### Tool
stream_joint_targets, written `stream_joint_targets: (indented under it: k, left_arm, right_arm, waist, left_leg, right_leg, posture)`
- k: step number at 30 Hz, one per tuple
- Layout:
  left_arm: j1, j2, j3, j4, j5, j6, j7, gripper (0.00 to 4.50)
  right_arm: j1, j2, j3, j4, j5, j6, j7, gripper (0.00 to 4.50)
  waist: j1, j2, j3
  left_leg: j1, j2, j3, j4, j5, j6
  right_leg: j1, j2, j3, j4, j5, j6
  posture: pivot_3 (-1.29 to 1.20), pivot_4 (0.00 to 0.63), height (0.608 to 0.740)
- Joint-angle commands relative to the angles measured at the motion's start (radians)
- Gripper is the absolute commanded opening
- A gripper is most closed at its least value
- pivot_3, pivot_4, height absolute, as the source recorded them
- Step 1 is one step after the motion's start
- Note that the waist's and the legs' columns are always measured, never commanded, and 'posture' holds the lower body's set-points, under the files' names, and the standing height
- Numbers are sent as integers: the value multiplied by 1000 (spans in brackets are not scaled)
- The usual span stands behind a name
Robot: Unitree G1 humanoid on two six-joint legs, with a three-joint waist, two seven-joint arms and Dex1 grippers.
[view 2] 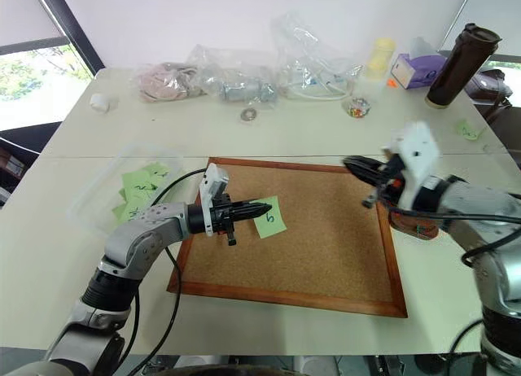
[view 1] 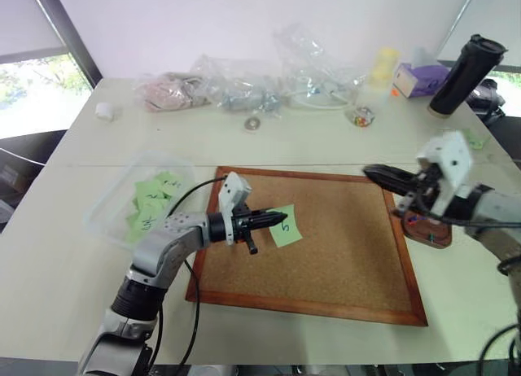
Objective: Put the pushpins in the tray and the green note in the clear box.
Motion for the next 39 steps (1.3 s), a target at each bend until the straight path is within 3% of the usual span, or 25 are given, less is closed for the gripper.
stream_joint_targets:
  k: [1,5,13,17,23,34,39]
  left_arm:
    - [18,-20,3,-19,31,-66,21,19]
    - [55,-12,-53,0,119,-158,14,19]
    - [82,-25,-71,-2,155,-196,15,19]
    - [92,-29,-74,-8,165,-204,22,0]
    - [102,-30,-70,-18,169,-201,21,0]
    - [102,-28,-70,-23,168,-193,21,0]
    - [103,-24,-69,-27,167,-189,20,0]
  right_arm:
    - [68,-5,-70,95,-49,-93,17,0]
    - [131,-3,-87,254,-89,-165,31,0]
    - [99,9,-74,372,-75,-192,41,0]
    - [89,19,-67,441,-86,-215,37,1324]
    - [90,22,-62,477,-94,-240,39,4426]
    - [129,31,-30,526,-144,-335,52,4472]
    - [105,21,-92,494,-79,-292,51,4472]
  waist:
    - [-4,0,0]
    - [-10,1,-1]
    - [-5,2,-1]
    - [-3,2,-1]
    - [-4,2,-1]
    - [-5,2,-1]
    - [-4,2,-1]
  left_leg:
    - [0,0,1,0,0,0]
    - [2,1,3,0,0,0]
    - [2,1,3,2,0,0]
    - [1,1,3,3,0,0]
    - [1,1,3,5,0,0]
    - [1,1,3,6,0,0]
    - [1,1,3,6,0,0]
  right_leg:
    - [-1,0,0,0,0,0]
    - [-1,2,2,3,0,0]
    - [0,3,2,3,0,0]
    - [0,3,2,3,0,0]
    - [0,3,2,3,0,0]
    - [0,3,2,4,0,0]
    - [0,3,2,4,0,0]
  posture:
    - [0,150,740]
    - [0,150,740]
    - [0,150,740]
    - [0,150,740]
    - [0,150,740]
    - [0,150,740]
    - [0,150,740]
